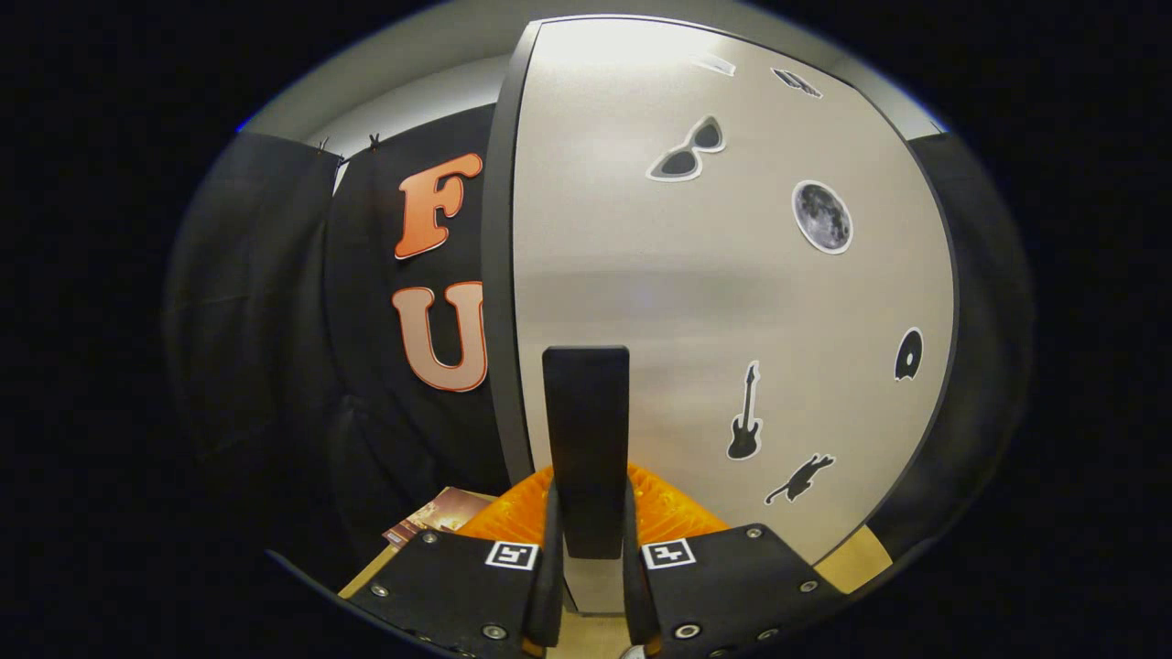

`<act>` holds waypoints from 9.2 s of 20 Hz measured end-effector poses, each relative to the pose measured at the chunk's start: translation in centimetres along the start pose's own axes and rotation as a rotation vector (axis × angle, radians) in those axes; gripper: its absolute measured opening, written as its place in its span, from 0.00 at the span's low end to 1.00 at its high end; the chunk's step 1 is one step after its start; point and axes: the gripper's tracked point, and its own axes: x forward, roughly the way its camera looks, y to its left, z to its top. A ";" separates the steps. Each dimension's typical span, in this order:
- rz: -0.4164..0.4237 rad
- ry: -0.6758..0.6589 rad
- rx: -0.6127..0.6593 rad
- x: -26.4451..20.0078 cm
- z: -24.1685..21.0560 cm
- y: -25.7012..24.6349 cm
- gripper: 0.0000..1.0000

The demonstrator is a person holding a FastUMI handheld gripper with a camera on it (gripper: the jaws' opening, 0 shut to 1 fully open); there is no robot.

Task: Open the shoe cabinet door, grab the shoes and put them into the shoe cabinet, then close the shoe cabinet door.

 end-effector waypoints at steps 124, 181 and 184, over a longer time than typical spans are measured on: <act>-0.091 0.471 0.076 -3.1 -26.6 -2.6 0.00; -0.191 -0.152 -0.032 -11.2 0.5 -12.2 0.86; -0.178 -0.147 0.001 -15.9 -0.3 -13.0 0.88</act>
